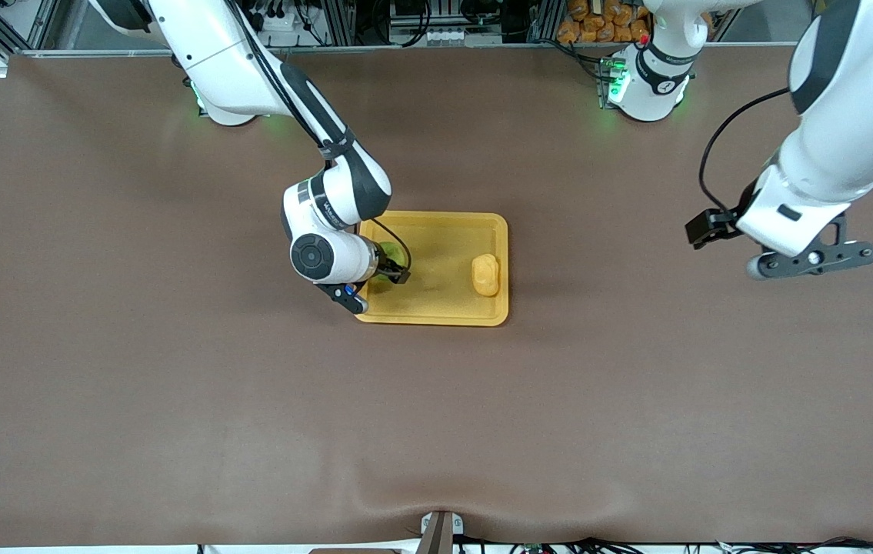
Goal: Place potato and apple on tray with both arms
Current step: 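Lower the apple onto the tray with the right gripper while the left gripper withdraws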
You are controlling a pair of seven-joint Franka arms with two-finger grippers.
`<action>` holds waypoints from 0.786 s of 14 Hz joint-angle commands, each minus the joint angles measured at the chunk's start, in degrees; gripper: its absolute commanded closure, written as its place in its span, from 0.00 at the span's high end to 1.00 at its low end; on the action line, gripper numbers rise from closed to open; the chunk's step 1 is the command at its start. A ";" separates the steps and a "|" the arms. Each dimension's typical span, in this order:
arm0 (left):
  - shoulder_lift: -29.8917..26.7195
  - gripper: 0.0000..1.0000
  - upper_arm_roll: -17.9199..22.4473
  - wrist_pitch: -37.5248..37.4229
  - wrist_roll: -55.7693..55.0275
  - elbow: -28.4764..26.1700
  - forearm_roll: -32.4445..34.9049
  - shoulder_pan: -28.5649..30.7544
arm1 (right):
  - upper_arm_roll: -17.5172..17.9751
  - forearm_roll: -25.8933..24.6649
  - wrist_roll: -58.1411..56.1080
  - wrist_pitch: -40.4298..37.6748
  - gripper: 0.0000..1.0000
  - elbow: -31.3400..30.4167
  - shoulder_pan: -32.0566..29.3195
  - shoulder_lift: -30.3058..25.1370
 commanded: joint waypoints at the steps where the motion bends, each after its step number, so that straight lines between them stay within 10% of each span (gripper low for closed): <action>1: -2.61 1.00 -0.23 -1.92 1.96 -0.36 -0.98 0.52 | -0.09 0.36 0.28 -0.86 1.00 2.28 0.53 0.95; 11: -5.78 1.00 0.04 -4.74 4.51 -0.27 -2.03 2.79 | -3.43 -2.63 0.19 -20.09 1.00 9.91 -1.49 -3.00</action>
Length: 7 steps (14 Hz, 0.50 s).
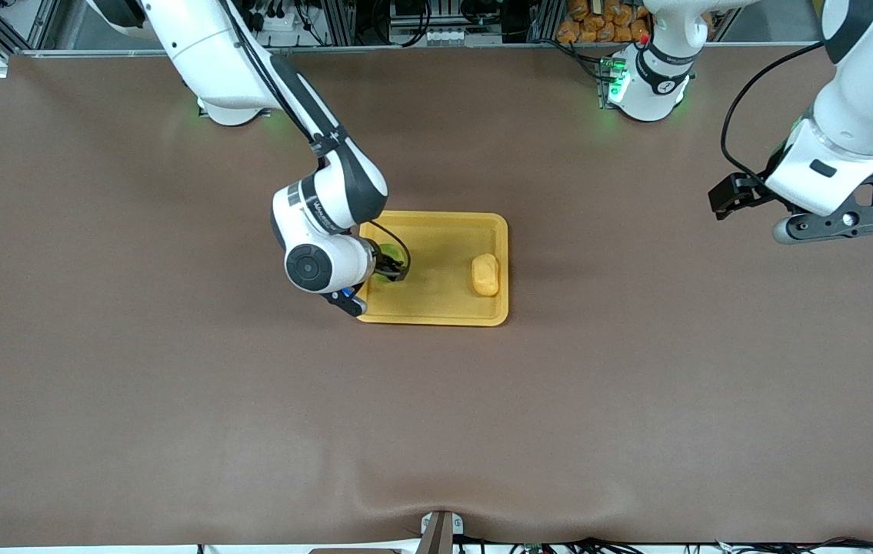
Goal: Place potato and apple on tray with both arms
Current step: 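Lower the apple onto the tray with the right gripper while the left gripper withdraws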
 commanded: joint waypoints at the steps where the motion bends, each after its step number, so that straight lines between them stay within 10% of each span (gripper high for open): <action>1: -2.08 1.00 -0.10 -0.97 2.56 -0.27 -1.94 2.68 | -0.78 -1.21 0.13 -6.87 1.00 3.75 -1.69 -1.97; 7: -4.19 1.00 2.52 -0.97 5.82 -0.89 -3.87 2.36 | -1.66 -6.83 -0.49 -10.41 1.00 14.66 -4.67 -1.97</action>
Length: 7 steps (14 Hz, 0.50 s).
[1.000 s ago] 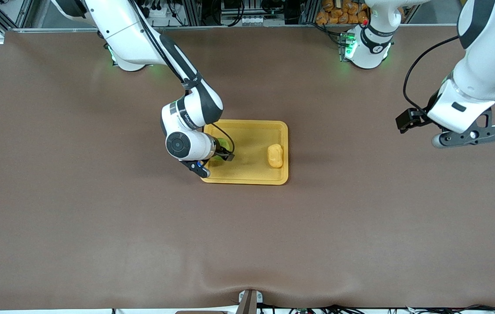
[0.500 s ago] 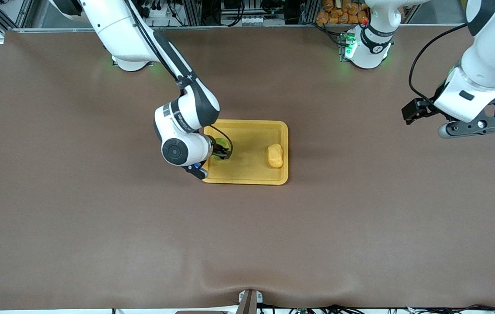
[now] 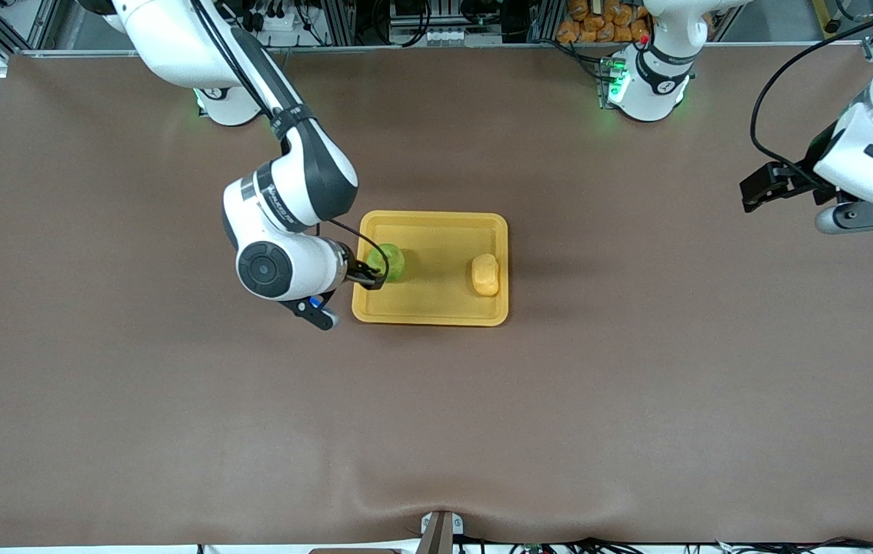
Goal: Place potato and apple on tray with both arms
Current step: 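Open the right gripper and withdraw it from the tray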
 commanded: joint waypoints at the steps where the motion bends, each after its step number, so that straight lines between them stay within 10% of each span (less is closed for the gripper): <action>1: -2.86 1.00 4.86 -1.69 1.02 -1.07 -1.38 -4.29 | 0.42 -1.04 -0.99 -1.44 1.00 4.45 -3.03 0.16; 7: -6.38 1.00 13.86 -4.15 2.58 -3.70 -3.66 -12.93 | 0.33 -1.31 -1.53 -5.13 1.00 7.19 -8.65 -1.68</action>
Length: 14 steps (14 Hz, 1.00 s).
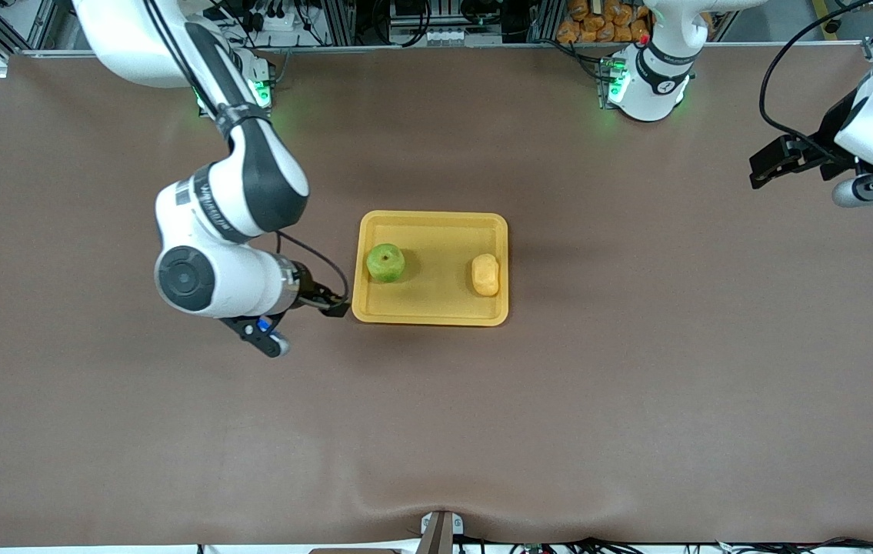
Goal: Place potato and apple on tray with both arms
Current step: 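Open the right gripper and withdraw it from the tray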
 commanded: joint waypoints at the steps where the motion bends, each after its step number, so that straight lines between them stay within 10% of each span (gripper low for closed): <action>1: -3.99 1.00 1.48 -0.21 2.81 -4.01 -1.15 -1.62 | 0.75 -0.76 -1.30 -1.57 1.00 0.80 -3.50 -2.48; 14: -7.17 1.00 5.78 -1.27 2.90 -6.14 -1.06 -5.40 | 0.66 -10.69 -22.56 -8.41 1.00 0.71 -13.70 -10.40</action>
